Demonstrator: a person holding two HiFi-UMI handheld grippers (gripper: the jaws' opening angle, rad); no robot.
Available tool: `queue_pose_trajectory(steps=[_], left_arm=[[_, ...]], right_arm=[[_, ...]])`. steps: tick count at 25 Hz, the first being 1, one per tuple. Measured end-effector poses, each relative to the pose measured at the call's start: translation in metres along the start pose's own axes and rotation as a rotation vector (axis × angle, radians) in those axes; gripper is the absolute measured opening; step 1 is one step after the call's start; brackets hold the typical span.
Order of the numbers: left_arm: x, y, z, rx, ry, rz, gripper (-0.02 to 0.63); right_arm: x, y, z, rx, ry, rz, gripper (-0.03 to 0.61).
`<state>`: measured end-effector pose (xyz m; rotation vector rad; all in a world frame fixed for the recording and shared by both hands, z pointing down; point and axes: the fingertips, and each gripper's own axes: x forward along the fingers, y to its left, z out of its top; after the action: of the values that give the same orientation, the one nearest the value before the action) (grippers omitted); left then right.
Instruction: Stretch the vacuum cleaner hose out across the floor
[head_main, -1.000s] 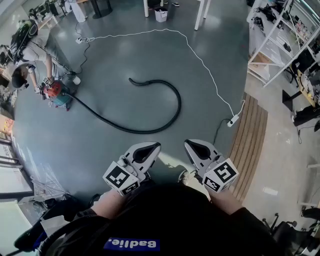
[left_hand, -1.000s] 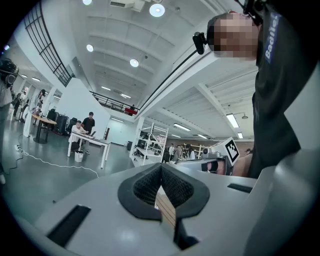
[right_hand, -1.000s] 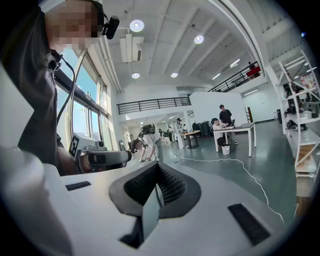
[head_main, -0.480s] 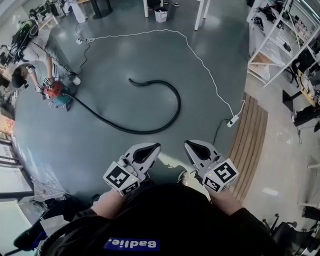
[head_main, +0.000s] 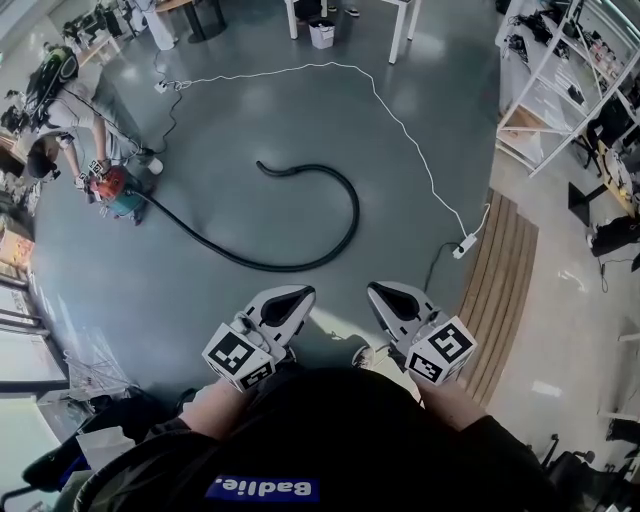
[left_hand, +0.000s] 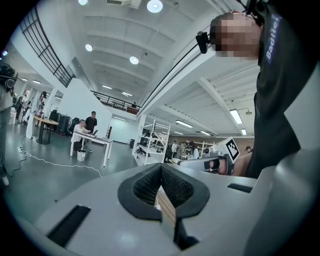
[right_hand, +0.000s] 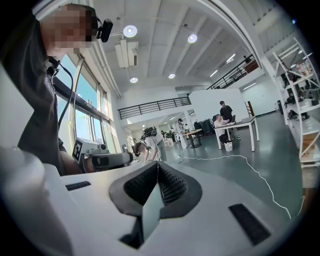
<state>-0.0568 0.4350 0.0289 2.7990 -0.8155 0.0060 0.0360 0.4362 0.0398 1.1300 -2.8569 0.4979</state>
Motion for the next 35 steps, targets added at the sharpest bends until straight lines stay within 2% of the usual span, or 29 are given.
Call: queue_pose_trajectory(steps=[10,17,22,28,35], left_arm=[[0.053,-0.031,0.001,0.019,0.001,0.068,0.009],[0.06,-0.009,0.001,0.026,-0.002,0.108,0.008],[0.06,0.042,0.006,0.005,-0.022,0.117,0.009],[0.056,0.139,0.016,0.026,-0.021,0.1,0.008],[0.042,0.241,0.027,-0.005,-0.022,0.074,0.008]], right_arm=[[-0.038,-0.047,-0.001,0.016,0.014,0.072,0.003],[-0.019,-0.069,-0.001,0.023,0.041,0.084,0.003],[0.025,-0.081,0.004,0.011,0.068,0.076,0.003],[0.105,-0.1,0.021,0.01,0.087,0.045,0.003],[0.206,-0.114,0.045,0.017,0.097,0.019,0.005]])
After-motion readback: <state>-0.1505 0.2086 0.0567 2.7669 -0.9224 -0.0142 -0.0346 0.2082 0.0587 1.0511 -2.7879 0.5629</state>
